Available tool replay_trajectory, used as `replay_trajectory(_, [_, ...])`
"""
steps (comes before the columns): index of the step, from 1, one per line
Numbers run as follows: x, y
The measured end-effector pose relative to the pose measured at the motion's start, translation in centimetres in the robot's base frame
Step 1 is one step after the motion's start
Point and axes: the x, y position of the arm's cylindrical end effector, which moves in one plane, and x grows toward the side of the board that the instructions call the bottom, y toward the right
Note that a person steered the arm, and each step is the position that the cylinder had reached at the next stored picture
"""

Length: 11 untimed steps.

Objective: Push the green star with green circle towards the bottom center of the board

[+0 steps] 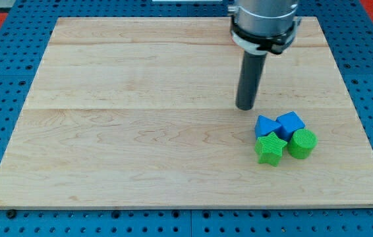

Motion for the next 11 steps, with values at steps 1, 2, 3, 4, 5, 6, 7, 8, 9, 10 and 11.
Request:
replay_trajectory(1, [-0.5, 9.7])
replay_trajectory(2, [1.8, 14.8])
replay_trajectory(3, [3.9, 14.6])
replay_trajectory(4, [5.2, 12.8])
replay_trajectory(5, [7.6, 12.4])
replay_trajectory(6, [8.1, 10.6])
replay_trajectory(7, [8.6, 5.7])
replay_trajectory(8, [8.7, 1.6])
replay_trajectory(9, [9.7, 0.6])
replay_trajectory(10, [10.6, -0.4])
replay_trajectory(11, [11.4, -2.8])
